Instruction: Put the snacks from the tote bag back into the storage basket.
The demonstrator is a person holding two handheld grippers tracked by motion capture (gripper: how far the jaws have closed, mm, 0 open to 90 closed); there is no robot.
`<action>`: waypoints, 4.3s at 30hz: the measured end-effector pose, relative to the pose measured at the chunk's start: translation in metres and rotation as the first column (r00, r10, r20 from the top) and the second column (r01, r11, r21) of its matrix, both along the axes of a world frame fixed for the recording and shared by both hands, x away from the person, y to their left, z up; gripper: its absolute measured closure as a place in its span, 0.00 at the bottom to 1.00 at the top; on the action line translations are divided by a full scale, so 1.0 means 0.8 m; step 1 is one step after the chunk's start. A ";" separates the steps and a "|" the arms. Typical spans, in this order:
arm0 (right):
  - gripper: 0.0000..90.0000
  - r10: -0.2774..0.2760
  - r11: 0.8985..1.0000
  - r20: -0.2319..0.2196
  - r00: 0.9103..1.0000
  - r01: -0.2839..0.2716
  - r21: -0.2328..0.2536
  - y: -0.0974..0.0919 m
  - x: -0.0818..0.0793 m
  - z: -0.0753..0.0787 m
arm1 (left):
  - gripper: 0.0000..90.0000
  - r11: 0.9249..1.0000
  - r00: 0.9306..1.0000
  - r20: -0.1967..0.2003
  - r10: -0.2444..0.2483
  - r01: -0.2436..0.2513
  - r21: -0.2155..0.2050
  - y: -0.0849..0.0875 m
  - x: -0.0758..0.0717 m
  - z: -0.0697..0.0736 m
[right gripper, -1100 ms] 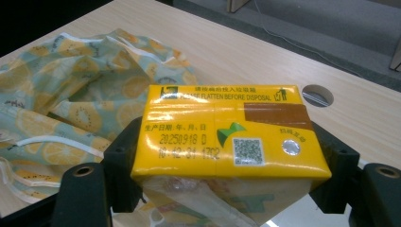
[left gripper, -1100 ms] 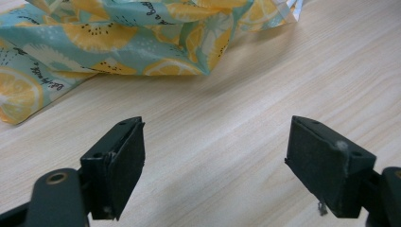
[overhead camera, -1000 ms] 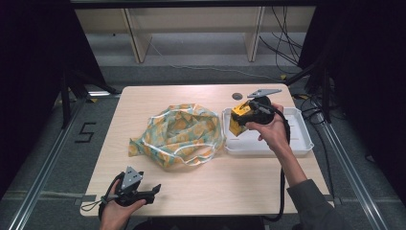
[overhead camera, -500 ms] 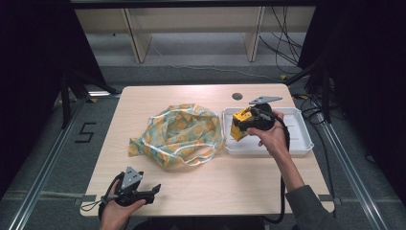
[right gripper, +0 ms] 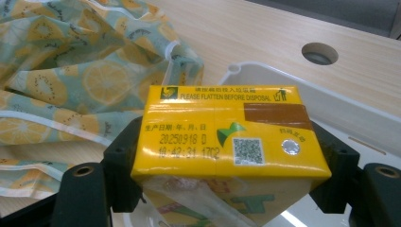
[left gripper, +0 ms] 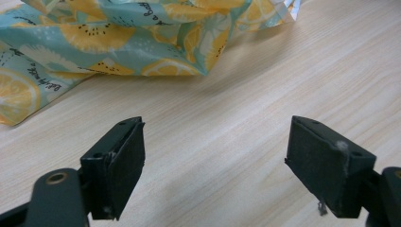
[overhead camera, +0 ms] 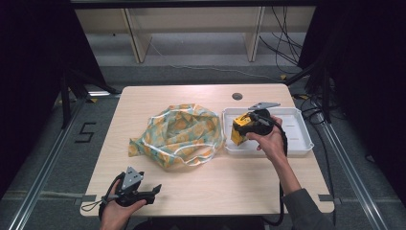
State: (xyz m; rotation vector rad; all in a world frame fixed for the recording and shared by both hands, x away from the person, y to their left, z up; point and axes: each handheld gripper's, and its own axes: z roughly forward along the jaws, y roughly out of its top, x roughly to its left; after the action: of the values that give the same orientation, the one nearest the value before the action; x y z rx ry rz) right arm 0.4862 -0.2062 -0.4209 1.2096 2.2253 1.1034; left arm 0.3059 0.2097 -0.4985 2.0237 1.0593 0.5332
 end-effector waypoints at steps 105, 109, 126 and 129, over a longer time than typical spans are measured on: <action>1.00 0.099 0.995 0.080 0.992 -0.099 0.002 -0.022 -0.108 -0.030 | 0.22 1.000 1.000 -0.003 -0.017 0.017 0.008 -0.003 -0.001 0.000; 1.00 0.119 0.993 0.076 0.990 -0.119 -0.006 -0.015 -0.105 -0.029 | 0.22 1.000 1.000 -0.014 -0.012 0.012 -0.002 -0.005 -0.001 -0.001; 1.00 0.127 0.991 0.066 0.990 -0.124 -0.043 0.004 -0.086 -0.040 | 0.22 1.000 1.000 -0.008 -0.021 0.021 0.023 -0.004 0.000 -0.001; 1.00 0.123 0.992 0.068 0.990 -0.120 -0.039 0.006 -0.083 -0.042 | 0.22 1.000 1.000 -0.012 -0.009 0.010 0.004 -0.006 0.000 -0.002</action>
State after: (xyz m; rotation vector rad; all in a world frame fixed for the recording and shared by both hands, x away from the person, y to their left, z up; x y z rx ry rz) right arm 0.4202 -0.2012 -0.4545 1.0169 2.2806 1.1293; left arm 0.3056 0.2050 -0.5001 2.0365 1.0559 0.5195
